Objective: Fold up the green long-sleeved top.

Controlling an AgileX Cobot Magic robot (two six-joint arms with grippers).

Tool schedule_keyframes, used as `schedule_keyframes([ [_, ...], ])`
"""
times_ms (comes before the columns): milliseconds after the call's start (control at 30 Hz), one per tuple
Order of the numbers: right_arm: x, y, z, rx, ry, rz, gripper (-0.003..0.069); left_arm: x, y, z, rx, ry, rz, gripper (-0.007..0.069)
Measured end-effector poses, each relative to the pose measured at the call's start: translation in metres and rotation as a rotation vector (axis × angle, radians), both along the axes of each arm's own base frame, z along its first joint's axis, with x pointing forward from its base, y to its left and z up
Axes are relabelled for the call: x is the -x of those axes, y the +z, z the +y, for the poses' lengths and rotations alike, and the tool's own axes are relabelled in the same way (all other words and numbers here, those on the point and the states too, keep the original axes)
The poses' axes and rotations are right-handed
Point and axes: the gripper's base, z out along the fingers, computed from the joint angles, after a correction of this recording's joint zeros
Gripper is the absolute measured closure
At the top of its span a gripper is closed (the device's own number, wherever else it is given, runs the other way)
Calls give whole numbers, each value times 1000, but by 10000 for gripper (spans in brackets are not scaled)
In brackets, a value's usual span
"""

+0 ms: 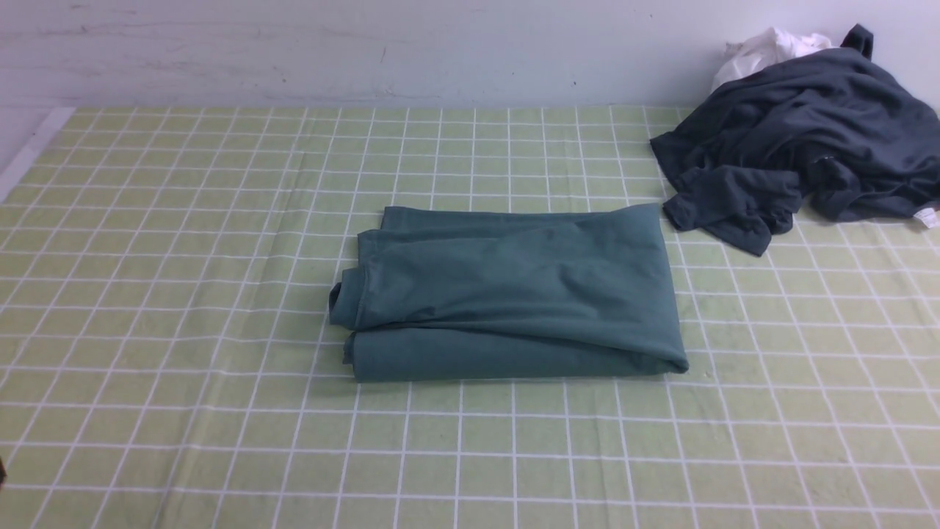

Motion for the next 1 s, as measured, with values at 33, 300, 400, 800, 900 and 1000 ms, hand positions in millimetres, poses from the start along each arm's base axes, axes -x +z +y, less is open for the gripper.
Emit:
schedule_keyframes([
  [33, 0, 0, 0, 0, 0, 0, 673, -1, -12, 0, 8, 3, 37, 629],
  [300, 0, 0, 0, 0, 0, 1, 673, -1, -35, -2, 67, -6, 165, 629],
  [400, 0, 0, 0, 0, 0, 1, 673, -1, -35, -2, 70, -7, 166, 629],
  [800, 0, 0, 0, 0, 0, 1, 673, -1, -35, -2, 73, -7, 166, 629],
  [900, 0, 0, 0, 0, 0, 1, 673, -1, -35, -2, 73, -7, 166, 629],
  [1000, 0, 0, 0, 0, 0, 1, 673, -1, -35, -2, 73, -7, 166, 629],
])
